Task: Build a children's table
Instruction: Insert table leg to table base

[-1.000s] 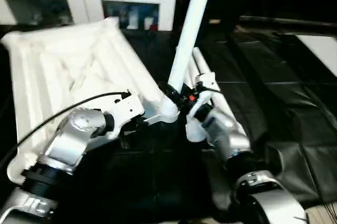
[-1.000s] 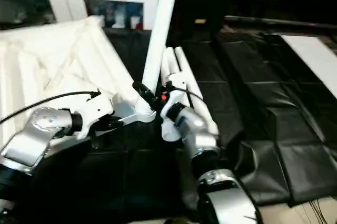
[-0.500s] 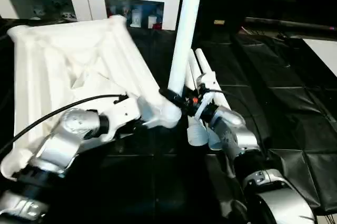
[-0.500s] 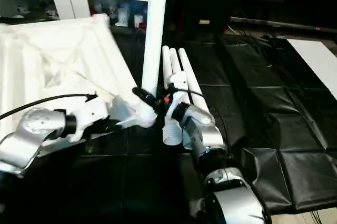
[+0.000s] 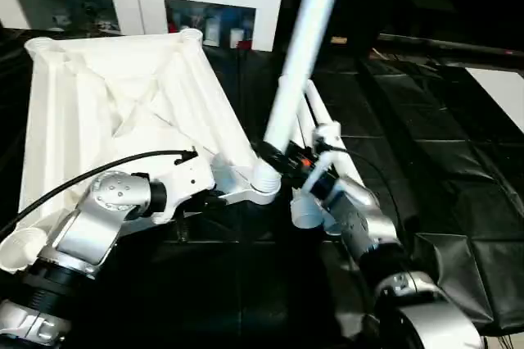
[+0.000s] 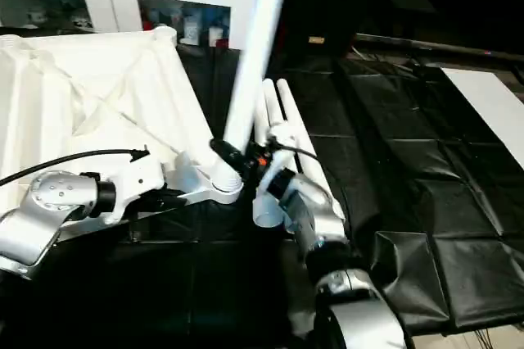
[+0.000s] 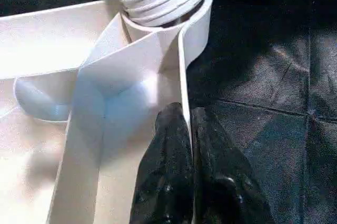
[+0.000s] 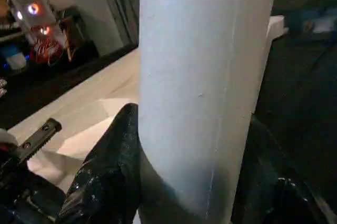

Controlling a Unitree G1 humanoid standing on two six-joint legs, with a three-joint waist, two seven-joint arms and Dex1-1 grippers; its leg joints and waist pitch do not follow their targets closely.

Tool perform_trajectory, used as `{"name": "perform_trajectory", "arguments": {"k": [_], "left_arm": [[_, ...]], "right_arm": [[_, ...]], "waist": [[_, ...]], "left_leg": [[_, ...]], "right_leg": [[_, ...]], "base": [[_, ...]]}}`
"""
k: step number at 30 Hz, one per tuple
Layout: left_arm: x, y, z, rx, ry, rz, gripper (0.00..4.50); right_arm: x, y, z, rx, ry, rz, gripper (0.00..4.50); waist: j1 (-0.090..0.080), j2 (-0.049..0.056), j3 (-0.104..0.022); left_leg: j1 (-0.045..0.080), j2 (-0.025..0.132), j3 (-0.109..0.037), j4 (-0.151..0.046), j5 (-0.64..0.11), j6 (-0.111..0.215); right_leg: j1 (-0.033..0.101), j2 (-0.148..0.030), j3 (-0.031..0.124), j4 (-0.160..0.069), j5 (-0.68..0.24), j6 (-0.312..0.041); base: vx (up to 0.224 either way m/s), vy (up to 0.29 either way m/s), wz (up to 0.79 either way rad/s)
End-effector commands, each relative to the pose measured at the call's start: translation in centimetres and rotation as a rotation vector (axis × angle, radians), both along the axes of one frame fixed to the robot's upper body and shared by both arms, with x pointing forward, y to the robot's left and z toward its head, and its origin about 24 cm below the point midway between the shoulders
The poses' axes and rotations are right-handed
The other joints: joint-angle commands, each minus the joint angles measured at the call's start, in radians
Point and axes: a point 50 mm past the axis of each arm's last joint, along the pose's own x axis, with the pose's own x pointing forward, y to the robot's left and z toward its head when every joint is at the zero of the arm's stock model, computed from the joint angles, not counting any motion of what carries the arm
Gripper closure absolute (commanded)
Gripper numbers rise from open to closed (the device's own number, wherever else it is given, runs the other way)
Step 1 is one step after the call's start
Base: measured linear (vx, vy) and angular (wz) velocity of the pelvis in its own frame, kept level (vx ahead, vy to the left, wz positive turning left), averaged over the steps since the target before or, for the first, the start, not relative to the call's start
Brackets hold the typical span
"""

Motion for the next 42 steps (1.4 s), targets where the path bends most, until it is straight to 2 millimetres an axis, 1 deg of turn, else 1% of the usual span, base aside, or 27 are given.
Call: {"name": "perform_trajectory", "arguments": {"k": [1,2,4,5,6,8,9,11,12,13,14,17,19,20,21,22,24,25,26,27,28,30,31,33,34,38,42], "left_arm": [[-0.5,0.1,-1.5,0.009,0.058,0.013,4.5],[-0.4,0.2,-1.5,0.009,0.058,0.014,4.5],[-0.4,0.2,-1.4,0.008,0.053,0.016,4.5],[-0.3,0.2,-1.4,0.008,0.047,0.02,4.5],[-0.2,0.2,-1.3,0.007,0.044,0.023,4.5],[-0.1,0.3,-1.3,0.006,0.039,0.026,4.5],[-0.1,0.3,-1.2,0.007,0.038,0.027,4.5],[-0.1,0.3,-1.2,0.008,0.036,0.027,4.5],[0.0,0.3,-1.1,0.008,0.036,0.027,4.5],[0.0,0.3,-1.1,0.011,0.039,0.024,4.5],[0.0,0.3,-1.1,0.015,0.042,0.02,4.5],[0.0,0.4,-1.1,0.024,0.042,0.014,4.5],[0.1,0.4,-1.1,0.027,0.042,0.01,4.5],[0.0,0.3,-1.1,0.031,0.042,0.007,4.5],[0.0,0.3,-1.2,0.033,0.043,0.004,4.5],[0.0,0.3,-1.2,0.036,0.047,-0.002,4.5],[-0.1,0.3,-1.3,0.04,0.053,-0.009,4.5],[-0.3,0.3,-1.4,0.045,0.067,-0.024,4.5],[-0.3,0.3,-1.4,0.045,0.068,-0.025,4.5],[-0.5,0.4,-1.5,0.051,0.084,-0.041,4.5],[-0.7,0.4,-1.6,0.057,0.093,-0.052,4.5],[-0.8,0.4,-1.6,0.064,0.1,-0.061,4.5],[-0.8,0.5,-1.7,0.067,0.103,-0.067,4.5],[-0.9,0.5,-1.7,0.068,0.105,-0.073,4.5],[-0.9,0.5,-1.6,0.07,0.107,-0.079,4.5],[-1.0,0.6,-1.5,0.078,0.117,-0.096,4.5],[-0.9,0.6,-1.4,0.081,0.114,-0.106,4.5]], "right_arm": [[-1.5,-2.3,-3.4,-0.047,0.092,-0.11,2.66],[-1.5,-2.3,-3.4,-0.048,0.09,-0.113,2.66],[-1.9,-2.4,-3.7,-0.06,0.071,-0.132,2.66],[-2.2,-2.3,-4.0,-0.057,0.072,-0.138,2.66],[-2.6,-2.2,-4.4,-0.062,0.07,-0.147,2.66],[-3.3,-2.0,-4.9,-0.093,0.04,-0.18,2.66],[-3.6,-1.9,-5.0,-0.109,0.018,-0.197,2.66],[-4.2,-1.7,-5.3,-0.126,-0.014,-0.227,2.66],[-4.4,-1.5,-5.4,-0.123,-0.014,-0.227,2.66],[-4.6,-1.2,-5.6,-0.128,-0.007,-0.214,2.66],[-4.7,-1.0,-5.8,-0.135,-0.002,-0.202,2.66],[-4.7,-0.5,-5.7,-0.169,-0.019,-0.157,2.66],[-4.6,-0.3,-5.7,-0.203,-0.02,-0.131,2.66],[-4.6,-0.1,-5.7,-0.239,-0.03,-0.086,2.66],[-4.6,-0.1,-5.8,-0.252,-0.026,-0.07,2.66],[-4.7,-0.1,-6.0,-0.273,-0.017,-0.043,2.66],[-4.6,-0.1,-6.0,-0.288,-0.011,-0.014,2.66],[-4.3,-0.4,-5.9,-0.316,0.011,0.026,2.66],[-4.2,-0.4,-5.9,-0.317,0.012,0.029,2.66],[-4.0,-0.6,-5.8,-0.338,0.026,0.072,2.66],[-3.8,-0.7,-5.8,-0.351,0.044,0.104,2.66],[-3.7,-0.8,-5.8,-0.363,0.058,0.136,2.66],[-3.6,-0.9,-5.7,-0.371,0.062,0.159,2.66],[-3.4,-1.0,-5.6,-0.37,0.086,0.199,2.66],[-3.2,-1.1,-5.5,-0.375,0.097,0.227,2.66],[-3.5,-1.3,-5.9,-0.421,0.13,0.33,2.66],[-4.0,-1.5,-6.2,-0.425,0.157,0.397,2.66]], "waist": [[-0.002,0.031,-0.047],[-0.003,0.028,-0.047],[-0.003,0.03,-0.044],[-0.001,0.043,-0.042],[-0.003,0.041,-0.04],[0.0,0.048,-0.035],[0.0,0.047,-0.035],[0.001,0.053,-0.034],[0.0,0.051,-0.034],[0.0,0.057,-0.031],[-0.002,0.056,-0.032],[-0.004,0.059,-0.027],[-0.005,0.057,-0.028],[-0.006,0.05,-0.025],[-0.006,0.053,-0.025],[-0.005,0.05,-0.024],[-0.007,0.048,-0.024],[-0.01,0.036,-0.024],[-0.009,0.041,-0.025],[-0.01,0.04,-0.026],[-0.012,0.033,-0.028],[-0.013,0.031,-0.03],[-0.015,0.026,-0.032],[-0.016,0.025,-0.034],[-0.019,0.021,-0.035],[-0.022,0.014,-0.037],[-0.021,0.013,-0.036]], "left_leg": [[-0.005,0.025,-0.002,-0.052,-0.087,0.058],[-0.005,0.025,-0.001,-0.051,-0.092,0.059],[-0.008,0.025,-0.004,-0.054,-0.121,0.055],[-0.008,0.025,-0.006,-0.056,-0.134,0.05],[-0.008,0.025,-0.006,-0.056,-0.157,0.045],[-0.006,0.025,-0.01,-0.062,-0.194,0.032],[-0.005,0.026,-0.011,-0.062,-0.198,0.026],[-0.007,0.024,-0.013,-0.063,-0.194,0.024],[-0.009,0.023,-0.012,-0.062,-0.188,0.027],[-0.011,0.024,-0.014,-0.064,-0.193,0.03],[-0.01,0.023,-0.014,-0.065,-0.195,0.032],[-0.008,0.025,-0.016,-0.069,-0.232,0.032],[-0.008,0.025,-0.018,-0.069,-0.24,0.03],[-0.008,0.025,-0.017,-0.071,-0.25,0.03],[-0.007,0.026,-0.019,-0.071,-0.254,0.029],[-0.008,0.025,-0.019,-0.071,-0.256,0.033],[-0.009,0.026,-0.02,-0.072,-0.254,0.035],[-0.009,0.026,-0.019,-0.072,-0.253,0.037],[-0.009,0.026,-0.021,-0.072,-0.247,0.039],[-0.009,0.027,-0.02,-0.071,-0.244,0.04],[-0.01,0.026,-0.02,-0.07,-0.233,0.041],[-0.008,0.027,-0.018,-0.068,-0.219,0.043],[-0.008,0.027,-0.018,-0.067,-0.212,0.045],[-0.009,0.027,-0.018,-0.066,-0.188,0.048],[-0.009,0.027,-0.017,-0.065,-0.179,0.052],[-0.011,0.027,-0.017,-0.064,-0.186,0.05],[-0.004,0.03,-0.018,-0.067,-0.223,0.04]], "right_leg": [[0.051,-0.059,0.054,-0.048,-0.027,-0.228],[0.051,-0.059,0.054,-0.05,-0.029,-0.229],[0.053,-0.061,0.054,-0.054,-0.071,-0.222],[0.051,-0.063,0.054,-0.056,-0.09,-0.22],[0.05,-0.062,0.054,-0.062,-0.114,-0.214],[0.048,-0.064,0.054,-0.067,-0.171,-0.202],[0.046,-0.064,0.054,-0.069,-0.185,-0.195],[0.048,-0.062,0.055,-0.068,-0.172,-0.195],[0.05,-0.061,0.055,-0.066,-0.158,-0.197],[0.05,-0.061,0.055,-0.067,-0.16,-0.195],[0.051,-0.059,0.055,-0.067,-0.16,-0.195],[0.048,-0.06,0.055,-0.074,-0.215,-0.19],[0.048,-0.061,0.055,-0.076,-0.234,-0.183],[0.048,-0.061,0.056,-0.078,-0.255,-0.178],[0.047,-0.062,0.056,-0.077,-0.269,-0.176],[0.046,-0.063,0.058,-0.081,-0.298,-0.165],[0.046,-0.063,0.058,-0.081,-0.301,-0.16],[0.046,-0.061,0.057,-0.083,-0.309,-0.157],[0.047,-0.062,0.058,-0.08,-0.307,-0.156],[0.045,-0.062,0.058,-0.081,-0.302,-0.155],[0.046,-0.06,0.057,-0.077,-0.283,-0.159],[0.045,-0.06,0.057,-0.075,-0.251,-0.164],[0.046,-0.059,0.057,-0.073,-0.239,-0.167],[0.048,-0.061,0.057,-0.069,-0.21,-0.177],[0.049,-0.06,0.055,-0.067,-0.195,-0.185],[0.051,-0.062,0.055,-0.07,-0.216,-0.183],[0.044,-0.062,0.054,-0.075,-0.247,-0.177]], "base": [[0.0,0.0,0.0],[0.0,0.0,0.0],[0.0,0.0,0.0],[0.0,0.0,0.0],[0.0,0.0,0.0],[0.0,0.0,0.0],[0.0,0.0,0.0],[0.0,0.0,0.0],[0.0,0.0,0.0],[0.0,0.0,0.0],[0.0,0.0,0.0],[0.0,0.0,0.0],[0.0,0.0,0.0],[0.0,0.0,0.0],[0.0,0.0,0.0],[0.0,0.0,0.0],[0.0,0.0,0.0],[0.0,0.0,0.0],[0.0,0.0,0.0],[0.0,0.0,0.0],[0.0,0.0,0.0],[0.0,0.0,0.0],[0.0,0.0,0.0],[0.0,0.0,0.0],[0.0,0.0,0.0],[0.0,0.0,0.0],[0.0,0.0,0.0]]}}
